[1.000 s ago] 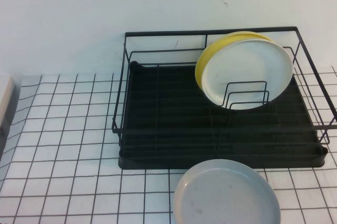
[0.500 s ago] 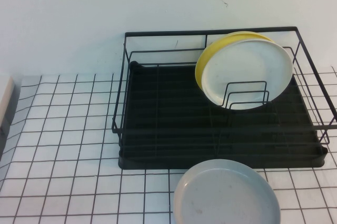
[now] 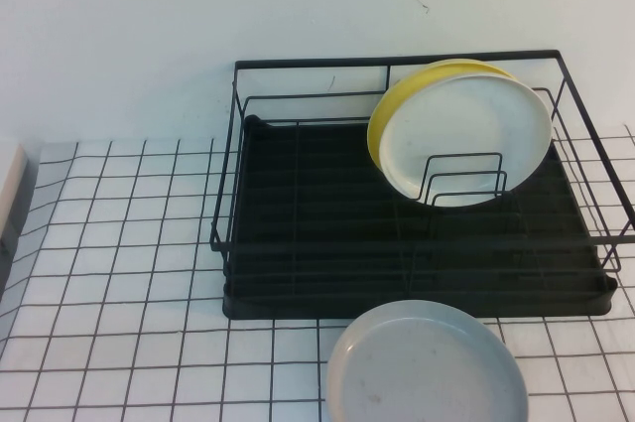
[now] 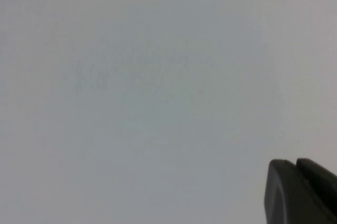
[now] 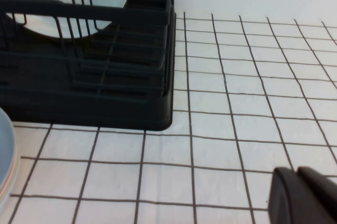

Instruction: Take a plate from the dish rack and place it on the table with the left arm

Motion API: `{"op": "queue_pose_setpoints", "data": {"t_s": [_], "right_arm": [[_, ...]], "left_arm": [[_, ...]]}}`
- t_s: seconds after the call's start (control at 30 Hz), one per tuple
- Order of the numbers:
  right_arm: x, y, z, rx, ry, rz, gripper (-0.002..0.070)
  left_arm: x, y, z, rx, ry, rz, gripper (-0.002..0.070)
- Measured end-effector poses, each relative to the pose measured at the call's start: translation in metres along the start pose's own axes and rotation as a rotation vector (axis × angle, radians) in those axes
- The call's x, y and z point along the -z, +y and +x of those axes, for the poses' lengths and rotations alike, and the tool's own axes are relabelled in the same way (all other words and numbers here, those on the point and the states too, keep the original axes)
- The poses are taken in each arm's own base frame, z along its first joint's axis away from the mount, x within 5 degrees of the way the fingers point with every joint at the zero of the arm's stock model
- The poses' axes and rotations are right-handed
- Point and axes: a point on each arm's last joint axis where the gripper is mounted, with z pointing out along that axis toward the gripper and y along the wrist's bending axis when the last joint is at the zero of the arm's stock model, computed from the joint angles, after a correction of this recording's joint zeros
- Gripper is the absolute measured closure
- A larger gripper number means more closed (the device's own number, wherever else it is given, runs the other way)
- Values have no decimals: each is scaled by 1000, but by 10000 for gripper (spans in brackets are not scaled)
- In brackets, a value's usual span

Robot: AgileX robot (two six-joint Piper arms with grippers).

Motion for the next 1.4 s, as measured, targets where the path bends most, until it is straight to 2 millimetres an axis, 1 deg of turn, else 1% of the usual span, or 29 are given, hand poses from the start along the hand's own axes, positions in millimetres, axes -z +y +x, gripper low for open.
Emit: {"op": "queue_pose_setpoints", "data": {"t_s": [0.1, 0.13, 0.17, 0.23, 0.37, 0.47, 0.57, 0.63, 0.73, 0.9, 1.0, 1.1, 1.17, 1.3, 1.4], "right_arm": [[0, 0, 0, 0, 0, 0, 678], [0, 0, 0, 0, 0, 0, 678], [0, 0, 0, 0, 0, 0, 678], [0, 0, 0, 0, 0, 0, 678], [0, 0, 0, 0, 0, 0, 678], [0, 0, 0, 0, 0, 0, 678], [0, 0, 0, 0, 0, 0, 678], [0, 0, 0, 0, 0, 0, 678], [0, 0, 0, 0, 0, 0, 678], [0, 0, 0, 0, 0, 0, 678], [0, 0, 0, 0, 0, 0, 678], [0, 0, 0, 0, 0, 0, 678], [0, 0, 0, 0, 0, 0, 678], [0, 0, 0, 0, 0, 0, 678], [0, 0, 0, 0, 0, 0, 678]], "left_arm": [[-1, 1, 2, 43, 77, -17, 678], [-3, -1, -1, 27, 116, -8, 678], [-6, -2, -7, 1, 147, 3, 678], [-15, -6, -26, -56, 165, 23, 678], [-39, -12, -57, -152, 198, 48, 678], [-61, -15, -70, -206, 246, 63, 678], [-87, -18, -71, -275, 370, 89, 678], [-102, -19, -67, -299, 473, 105, 678], [-126, -21, -60, -290, 604, 118, 678], [-165, -27, -49, -150, 759, 127, 678], [-189, -34, -41, -67, 869, 160, 678], [-214, -42, -23, -23, 996, 243, 678], [-231, -50, -11, 12, 1045, 324, 678], [-259, -68, 14, 30, 1073, 473, 678], [-275, -89, 32, 10, 1081, 571, 678]]}}
